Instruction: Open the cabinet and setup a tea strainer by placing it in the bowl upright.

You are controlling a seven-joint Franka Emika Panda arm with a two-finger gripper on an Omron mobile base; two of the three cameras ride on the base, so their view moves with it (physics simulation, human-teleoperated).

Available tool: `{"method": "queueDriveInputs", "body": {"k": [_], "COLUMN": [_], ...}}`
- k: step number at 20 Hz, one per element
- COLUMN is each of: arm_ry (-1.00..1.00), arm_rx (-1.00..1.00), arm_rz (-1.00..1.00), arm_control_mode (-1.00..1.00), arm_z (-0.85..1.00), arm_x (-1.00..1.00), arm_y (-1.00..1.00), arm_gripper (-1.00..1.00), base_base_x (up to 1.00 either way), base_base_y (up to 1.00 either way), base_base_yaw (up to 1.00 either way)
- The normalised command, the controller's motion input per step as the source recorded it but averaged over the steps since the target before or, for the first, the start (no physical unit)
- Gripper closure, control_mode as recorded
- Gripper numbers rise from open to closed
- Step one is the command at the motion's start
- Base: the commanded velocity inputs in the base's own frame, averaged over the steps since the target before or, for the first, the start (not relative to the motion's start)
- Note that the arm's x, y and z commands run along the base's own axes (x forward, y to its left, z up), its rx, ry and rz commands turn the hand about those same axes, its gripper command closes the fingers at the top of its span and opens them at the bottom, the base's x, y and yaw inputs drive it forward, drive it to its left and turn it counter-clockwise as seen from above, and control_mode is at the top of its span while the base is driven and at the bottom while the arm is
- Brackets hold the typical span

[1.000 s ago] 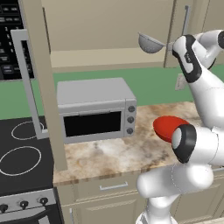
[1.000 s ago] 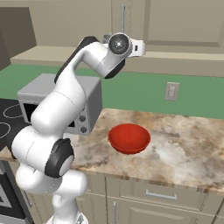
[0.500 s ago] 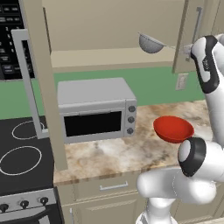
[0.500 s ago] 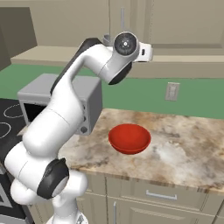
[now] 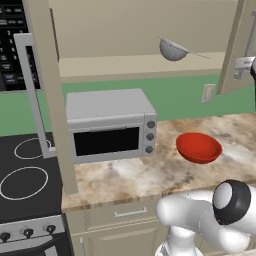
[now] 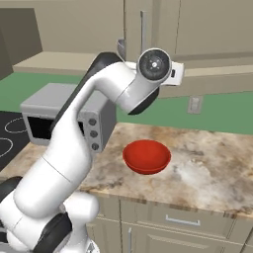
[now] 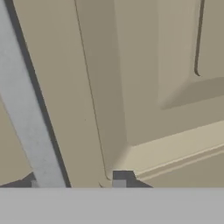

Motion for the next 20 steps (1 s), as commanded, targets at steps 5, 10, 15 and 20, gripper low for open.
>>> {"method": "queueDriveInputs", "body": {"k": [5,10,15,20], "arm_ry": [0.0,0.01,0.01,0.04], "arm_rx": [0.09,0.04,0.0,0.0], "arm_rz": [0.0,0.0,-0.04,-0.01], "arm_control_mode": [-1.0,-1.0,-1.0,-1.0], "arm_z": [0.0,-0.04,0.0,0.0], "arm_x": [-1.0,-0.84,-0.38,-0.13], "arm_y": [-0.82,-0.67,-0.21,-0.01], "arm_gripper": [1.0,1.0,1.0,-1.0], "base_base_x": [0.0,0.0,0.0,0.0], "base_base_y": [0.0,0.0,0.0,0.0], "base_base_yaw": [0.0,0.0,0.0,0.0]}}
